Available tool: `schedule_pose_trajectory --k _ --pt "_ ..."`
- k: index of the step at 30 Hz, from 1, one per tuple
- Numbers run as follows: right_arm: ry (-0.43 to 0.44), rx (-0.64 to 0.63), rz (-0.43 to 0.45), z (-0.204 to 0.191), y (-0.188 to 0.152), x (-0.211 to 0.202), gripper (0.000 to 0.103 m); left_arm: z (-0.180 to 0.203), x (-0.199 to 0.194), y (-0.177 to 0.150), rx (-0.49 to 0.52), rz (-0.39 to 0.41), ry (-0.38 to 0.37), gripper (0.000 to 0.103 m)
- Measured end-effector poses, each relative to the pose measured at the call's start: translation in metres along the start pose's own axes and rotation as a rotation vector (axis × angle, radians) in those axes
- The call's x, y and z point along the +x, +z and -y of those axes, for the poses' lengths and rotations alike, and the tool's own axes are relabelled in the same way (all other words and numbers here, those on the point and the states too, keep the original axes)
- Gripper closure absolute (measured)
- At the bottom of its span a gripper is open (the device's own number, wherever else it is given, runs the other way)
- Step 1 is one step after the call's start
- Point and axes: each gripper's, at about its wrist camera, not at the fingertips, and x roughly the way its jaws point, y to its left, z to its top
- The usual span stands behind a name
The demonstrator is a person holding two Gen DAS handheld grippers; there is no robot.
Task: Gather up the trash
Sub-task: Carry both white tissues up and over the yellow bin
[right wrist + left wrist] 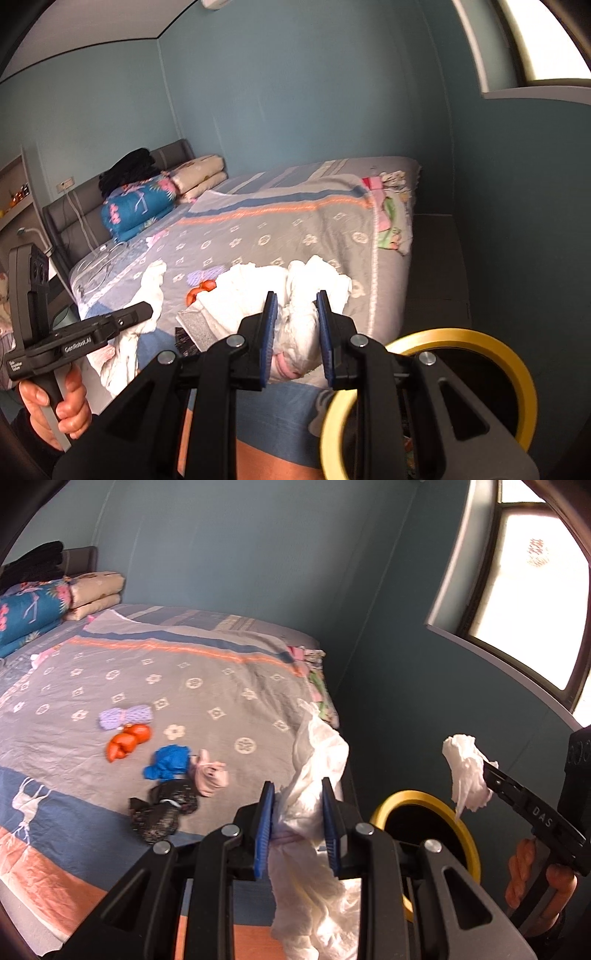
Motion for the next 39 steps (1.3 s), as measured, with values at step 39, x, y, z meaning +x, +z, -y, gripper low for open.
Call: schedule_pose_trajectory --k 39 --pt "-0.155 0.283 -0.018 0.169 -0.047 -0.013 0.081 0.164 0.102 -0.06 0.26 -0.259 -0.152 0.079"
